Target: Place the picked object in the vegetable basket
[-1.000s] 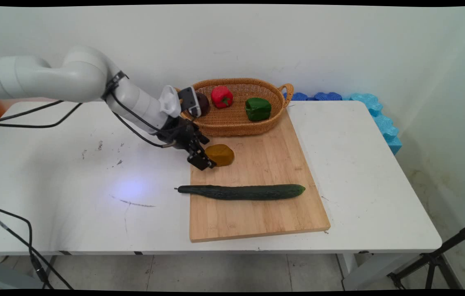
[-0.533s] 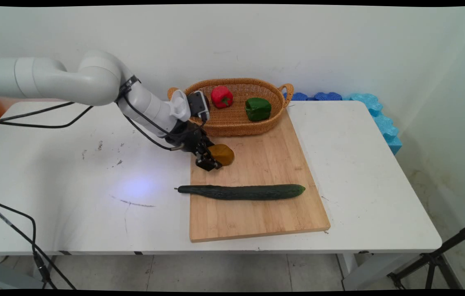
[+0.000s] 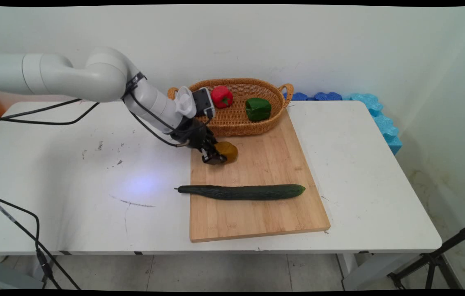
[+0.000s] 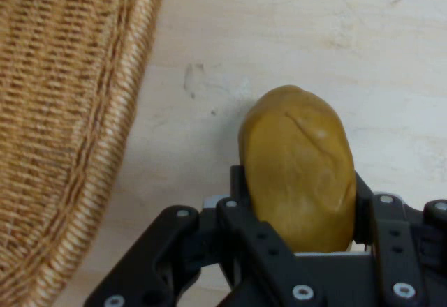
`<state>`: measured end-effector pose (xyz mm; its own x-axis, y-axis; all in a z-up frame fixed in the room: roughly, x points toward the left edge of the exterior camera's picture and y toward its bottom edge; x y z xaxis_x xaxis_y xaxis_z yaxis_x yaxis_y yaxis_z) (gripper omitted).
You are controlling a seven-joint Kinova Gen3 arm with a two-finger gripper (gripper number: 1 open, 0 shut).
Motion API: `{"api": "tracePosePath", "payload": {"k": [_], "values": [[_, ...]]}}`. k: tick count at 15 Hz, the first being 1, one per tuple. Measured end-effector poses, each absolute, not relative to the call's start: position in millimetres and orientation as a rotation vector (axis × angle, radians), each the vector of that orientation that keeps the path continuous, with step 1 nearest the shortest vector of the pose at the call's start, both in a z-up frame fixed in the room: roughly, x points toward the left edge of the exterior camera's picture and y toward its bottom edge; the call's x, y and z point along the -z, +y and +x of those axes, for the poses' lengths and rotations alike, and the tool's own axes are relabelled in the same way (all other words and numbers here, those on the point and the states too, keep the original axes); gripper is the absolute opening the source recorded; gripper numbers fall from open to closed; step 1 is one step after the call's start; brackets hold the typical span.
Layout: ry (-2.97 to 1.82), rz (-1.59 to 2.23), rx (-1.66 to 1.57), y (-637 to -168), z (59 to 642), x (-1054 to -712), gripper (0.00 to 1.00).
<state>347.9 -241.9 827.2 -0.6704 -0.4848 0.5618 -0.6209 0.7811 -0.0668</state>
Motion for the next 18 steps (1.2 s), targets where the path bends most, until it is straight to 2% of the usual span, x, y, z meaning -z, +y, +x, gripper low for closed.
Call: {"api": "tracePosePath", "payload": {"k": [13,18], "values": [[-2.385,0.76,-0.415,-283.5,348.2,-899.6,0.0],[-2.408,0.744,-0.484,-312.8,360.9,-910.2,0.0]]}}
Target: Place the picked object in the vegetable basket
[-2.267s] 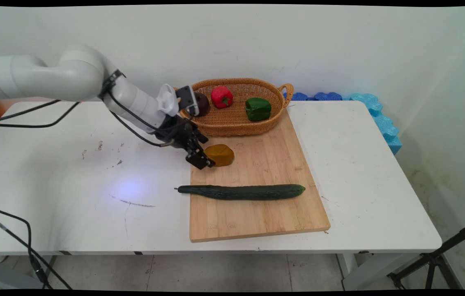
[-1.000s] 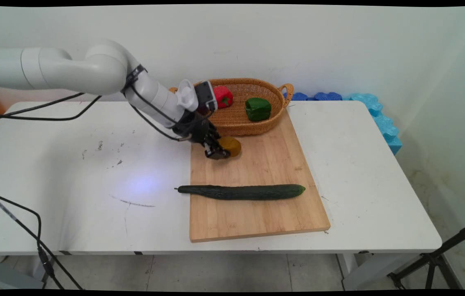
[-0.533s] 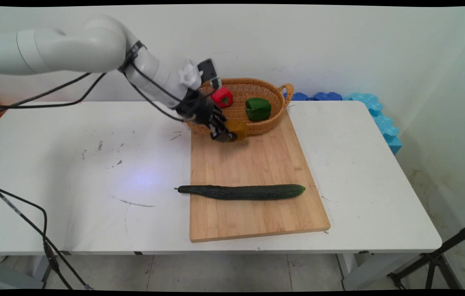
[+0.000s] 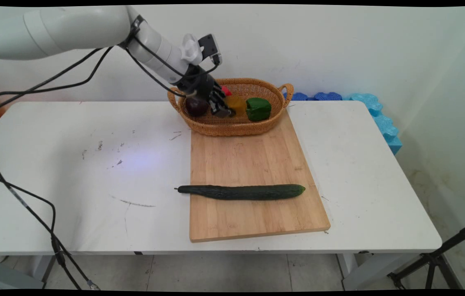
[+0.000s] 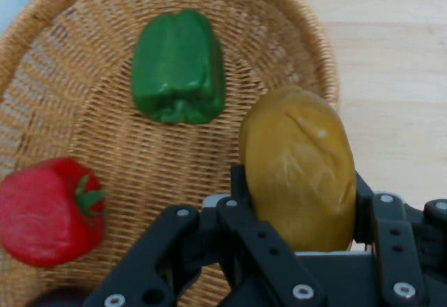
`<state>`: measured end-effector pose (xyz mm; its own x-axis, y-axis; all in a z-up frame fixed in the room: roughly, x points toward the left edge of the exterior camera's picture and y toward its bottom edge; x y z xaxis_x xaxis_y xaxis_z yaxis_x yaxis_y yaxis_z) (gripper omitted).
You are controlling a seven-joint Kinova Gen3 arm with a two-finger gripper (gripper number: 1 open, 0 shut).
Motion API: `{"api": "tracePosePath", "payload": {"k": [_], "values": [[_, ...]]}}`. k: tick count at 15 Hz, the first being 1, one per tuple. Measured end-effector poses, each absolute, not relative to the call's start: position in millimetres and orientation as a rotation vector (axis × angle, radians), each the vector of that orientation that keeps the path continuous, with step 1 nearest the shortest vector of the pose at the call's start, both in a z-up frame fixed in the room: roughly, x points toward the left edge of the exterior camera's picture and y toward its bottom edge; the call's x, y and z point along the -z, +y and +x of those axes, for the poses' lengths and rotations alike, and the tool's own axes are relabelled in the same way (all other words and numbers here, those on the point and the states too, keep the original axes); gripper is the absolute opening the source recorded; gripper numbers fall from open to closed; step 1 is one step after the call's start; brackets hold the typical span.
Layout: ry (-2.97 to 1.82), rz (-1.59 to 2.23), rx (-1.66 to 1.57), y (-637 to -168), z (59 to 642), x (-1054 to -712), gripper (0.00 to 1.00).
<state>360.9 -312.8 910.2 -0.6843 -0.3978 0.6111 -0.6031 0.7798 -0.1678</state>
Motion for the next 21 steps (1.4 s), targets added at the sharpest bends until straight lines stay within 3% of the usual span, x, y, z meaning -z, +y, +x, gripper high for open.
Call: {"api": "tracePosePath", "payload": {"k": [19,20,21], "values": [[-2.532,0.717,-0.534,-403.2,365.7,-843.7,0.0],[-2.532,0.72,-0.534,-406.0,365.3,-841.5,1.0],[-2.532,0.721,-0.534,-408.8,364.5,-839.4,1.0]]}}
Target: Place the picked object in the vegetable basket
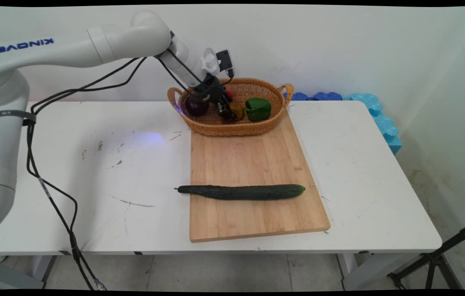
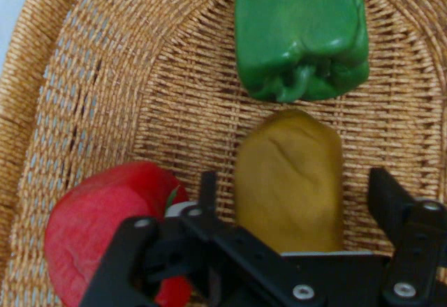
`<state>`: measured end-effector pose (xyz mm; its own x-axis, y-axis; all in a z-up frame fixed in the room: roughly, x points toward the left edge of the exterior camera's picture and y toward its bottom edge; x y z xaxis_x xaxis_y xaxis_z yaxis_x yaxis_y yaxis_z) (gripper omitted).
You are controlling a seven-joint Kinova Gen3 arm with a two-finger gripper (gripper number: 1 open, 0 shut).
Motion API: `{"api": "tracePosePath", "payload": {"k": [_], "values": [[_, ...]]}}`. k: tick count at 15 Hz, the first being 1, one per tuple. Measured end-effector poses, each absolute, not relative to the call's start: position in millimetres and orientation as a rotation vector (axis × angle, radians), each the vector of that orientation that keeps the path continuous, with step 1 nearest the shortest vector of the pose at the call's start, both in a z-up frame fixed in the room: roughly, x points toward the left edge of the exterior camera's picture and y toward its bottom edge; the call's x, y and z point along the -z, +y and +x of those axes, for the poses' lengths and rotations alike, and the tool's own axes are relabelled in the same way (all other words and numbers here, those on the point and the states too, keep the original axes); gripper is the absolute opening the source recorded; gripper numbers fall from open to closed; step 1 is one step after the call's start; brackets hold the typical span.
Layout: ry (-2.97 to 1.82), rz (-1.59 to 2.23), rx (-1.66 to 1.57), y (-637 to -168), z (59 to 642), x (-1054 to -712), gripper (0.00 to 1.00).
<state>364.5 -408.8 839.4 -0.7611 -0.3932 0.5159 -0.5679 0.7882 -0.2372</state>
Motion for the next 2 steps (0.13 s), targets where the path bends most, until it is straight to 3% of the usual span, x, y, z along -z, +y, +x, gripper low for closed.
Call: {"api": "tracePosePath", "payload": {"k": [2], "values": [[-2.532,0.721,-0.533,-412.9,363.4,-836.6,1.0]]}}
